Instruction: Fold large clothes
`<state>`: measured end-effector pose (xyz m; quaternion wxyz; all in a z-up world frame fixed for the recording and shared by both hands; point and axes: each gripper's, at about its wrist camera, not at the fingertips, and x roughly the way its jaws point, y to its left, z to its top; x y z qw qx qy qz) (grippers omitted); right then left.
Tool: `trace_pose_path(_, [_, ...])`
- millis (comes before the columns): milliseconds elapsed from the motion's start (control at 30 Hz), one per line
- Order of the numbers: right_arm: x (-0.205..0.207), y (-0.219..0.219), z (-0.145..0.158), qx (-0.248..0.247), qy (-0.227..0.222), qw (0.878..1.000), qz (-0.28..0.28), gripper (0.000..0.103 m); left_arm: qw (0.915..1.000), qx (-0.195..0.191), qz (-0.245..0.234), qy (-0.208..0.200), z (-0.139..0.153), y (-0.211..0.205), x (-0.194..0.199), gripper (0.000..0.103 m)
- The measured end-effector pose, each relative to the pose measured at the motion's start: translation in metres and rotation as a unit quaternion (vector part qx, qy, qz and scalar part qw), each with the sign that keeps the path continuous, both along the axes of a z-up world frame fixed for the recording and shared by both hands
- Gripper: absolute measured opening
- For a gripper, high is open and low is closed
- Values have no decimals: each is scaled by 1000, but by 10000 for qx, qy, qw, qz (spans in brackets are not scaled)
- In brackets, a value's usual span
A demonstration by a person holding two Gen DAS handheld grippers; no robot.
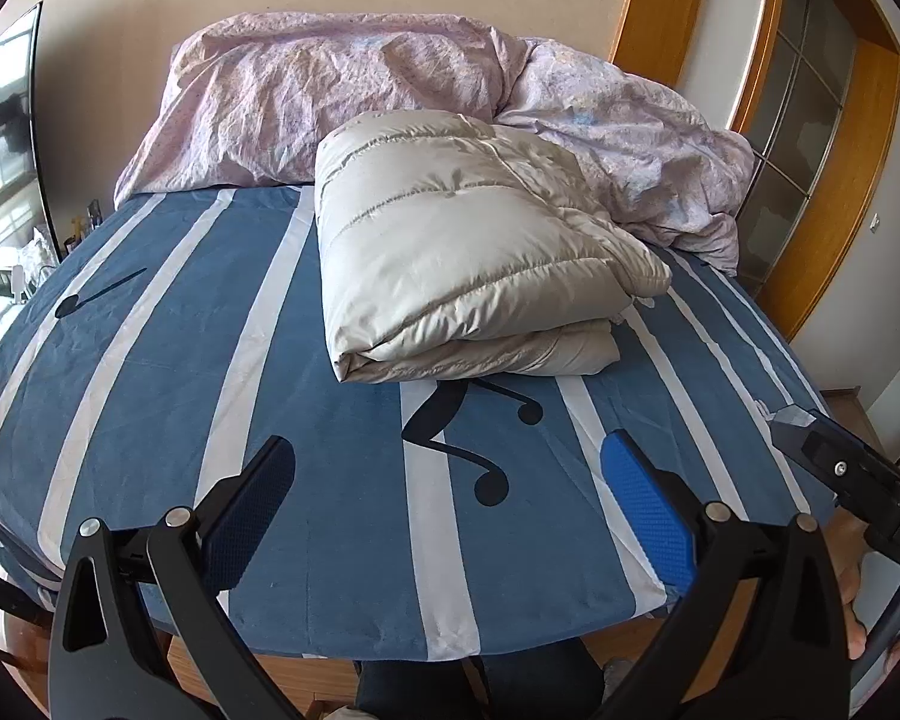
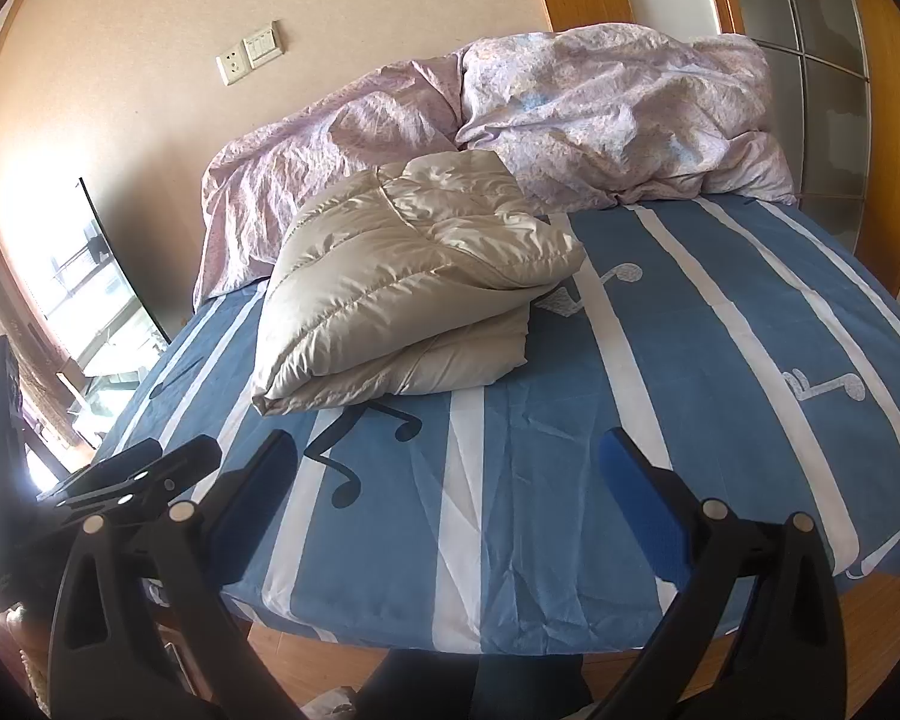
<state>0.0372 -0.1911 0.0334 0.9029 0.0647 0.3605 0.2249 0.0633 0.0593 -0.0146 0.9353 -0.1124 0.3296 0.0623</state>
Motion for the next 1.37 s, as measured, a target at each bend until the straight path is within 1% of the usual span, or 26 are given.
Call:
trace_pose_path(500, [0, 0, 0, -1, -5, 10000, 15, 101, 10000, 26, -84, -9, 1, -1, 1, 102])
trace_pose_path(1367, [2, -2, 0, -6, -3, 10000, 28, 101, 10000, 17, -76, 13, -3, -1, 3, 102])
